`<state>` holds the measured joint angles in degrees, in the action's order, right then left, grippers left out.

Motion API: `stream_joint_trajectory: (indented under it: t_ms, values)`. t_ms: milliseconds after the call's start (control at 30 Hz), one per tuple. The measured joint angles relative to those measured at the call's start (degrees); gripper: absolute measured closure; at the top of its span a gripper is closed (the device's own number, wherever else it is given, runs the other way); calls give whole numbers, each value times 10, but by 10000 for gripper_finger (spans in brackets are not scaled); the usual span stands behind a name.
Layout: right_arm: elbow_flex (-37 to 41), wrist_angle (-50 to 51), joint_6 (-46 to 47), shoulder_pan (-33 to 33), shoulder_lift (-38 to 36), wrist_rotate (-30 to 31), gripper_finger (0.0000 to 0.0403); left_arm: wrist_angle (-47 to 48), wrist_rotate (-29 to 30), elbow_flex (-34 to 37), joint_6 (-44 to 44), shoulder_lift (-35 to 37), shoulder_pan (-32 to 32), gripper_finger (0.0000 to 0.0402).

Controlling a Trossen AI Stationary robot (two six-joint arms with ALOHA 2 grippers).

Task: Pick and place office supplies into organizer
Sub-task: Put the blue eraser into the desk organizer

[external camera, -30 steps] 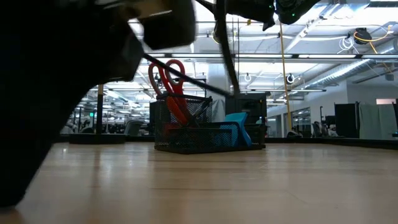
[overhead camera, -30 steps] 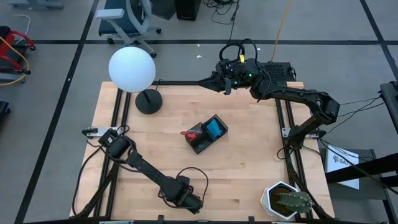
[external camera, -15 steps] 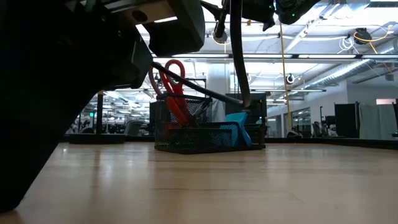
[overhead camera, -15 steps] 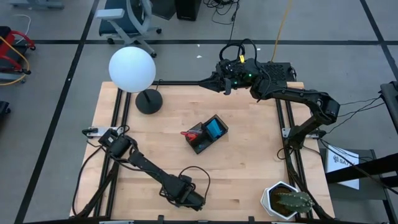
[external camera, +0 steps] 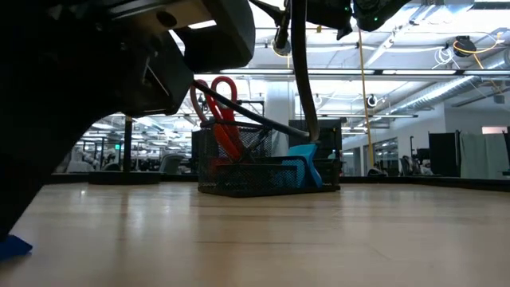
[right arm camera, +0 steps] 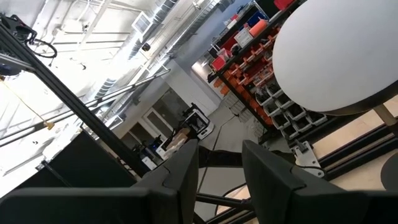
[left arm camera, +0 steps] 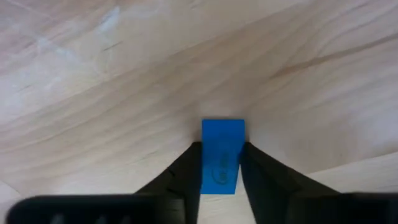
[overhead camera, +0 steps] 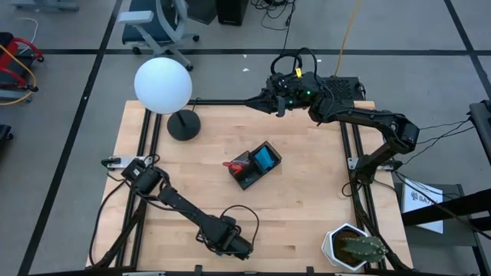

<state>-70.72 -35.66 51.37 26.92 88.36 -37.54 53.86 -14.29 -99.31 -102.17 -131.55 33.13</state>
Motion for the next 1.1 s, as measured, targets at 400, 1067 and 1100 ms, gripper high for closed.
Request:
stream_joint_trajectory:
  t_ms: [400,1067,1100]
  values:
    - [0,0,0,0,0,0,286,-3,-1,0,-1,0,0,323]
    - [0,0,0,0,0,0,287,91,101,-110,71,-7,-8,321]
    - [0,0,0,0,0,0,287,95,102,-113,75,-7,-7,321]
